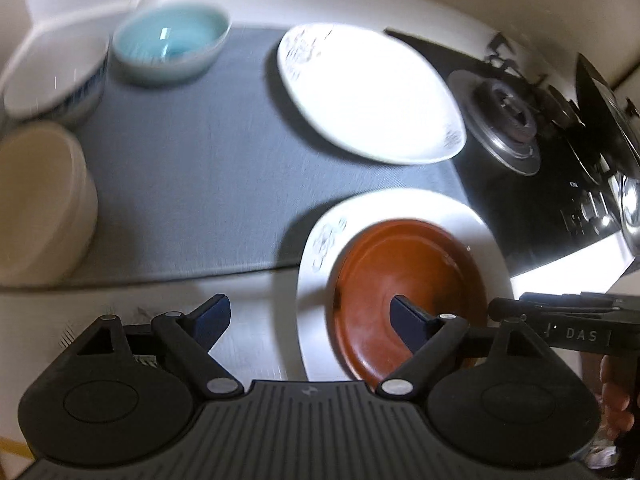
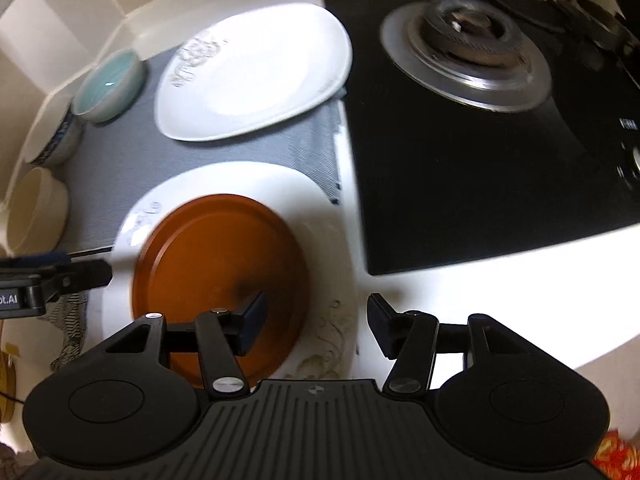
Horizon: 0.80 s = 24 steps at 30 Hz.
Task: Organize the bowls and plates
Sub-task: 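Lower the brown plate onto the large white floral plate, open left gripper, then move both grippers toward the rim of the white square floral plate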
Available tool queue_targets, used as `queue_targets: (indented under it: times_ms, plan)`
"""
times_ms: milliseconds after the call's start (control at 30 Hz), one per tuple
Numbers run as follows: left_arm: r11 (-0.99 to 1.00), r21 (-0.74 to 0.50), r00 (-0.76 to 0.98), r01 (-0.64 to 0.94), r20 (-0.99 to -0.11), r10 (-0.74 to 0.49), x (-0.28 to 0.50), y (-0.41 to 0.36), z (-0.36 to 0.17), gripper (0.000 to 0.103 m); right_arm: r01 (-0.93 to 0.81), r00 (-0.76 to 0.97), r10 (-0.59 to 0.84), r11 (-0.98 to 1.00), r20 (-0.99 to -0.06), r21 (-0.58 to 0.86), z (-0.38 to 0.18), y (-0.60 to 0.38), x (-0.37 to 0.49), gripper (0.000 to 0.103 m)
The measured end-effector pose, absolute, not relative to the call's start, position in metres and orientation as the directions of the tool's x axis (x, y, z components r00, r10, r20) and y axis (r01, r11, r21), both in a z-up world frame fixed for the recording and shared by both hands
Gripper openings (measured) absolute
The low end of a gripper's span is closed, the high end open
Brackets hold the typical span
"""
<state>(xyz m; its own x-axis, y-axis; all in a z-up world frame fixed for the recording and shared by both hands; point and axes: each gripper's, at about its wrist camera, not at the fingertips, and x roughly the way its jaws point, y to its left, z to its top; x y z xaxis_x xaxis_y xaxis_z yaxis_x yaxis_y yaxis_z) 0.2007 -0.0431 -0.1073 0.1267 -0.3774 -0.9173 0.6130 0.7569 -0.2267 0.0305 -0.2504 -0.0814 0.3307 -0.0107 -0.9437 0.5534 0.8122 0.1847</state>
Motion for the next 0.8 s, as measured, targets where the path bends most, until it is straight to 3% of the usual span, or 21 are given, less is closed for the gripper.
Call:
queue_targets:
  times_ms: [500, 800]
  plan:
    - [0.689, -0.397, -0.034, 0.606, -0.879, -0.476, 0.194, -0.051, -0.122, 0.09, 0.552, 0.297, 0.002, 0.816, -0.955, 0.174, -0.091, -0.241, 0.037, 0.065]
    - [0.702, -0.4, -0.029, 0.59, -0.879, -0.477, 0.196, -0.054, -0.122, 0.091, 0.555, 0.288, 0.008, 0.813, -0.958, 0.173, -0.093, -0.239, 0.042, 0.068]
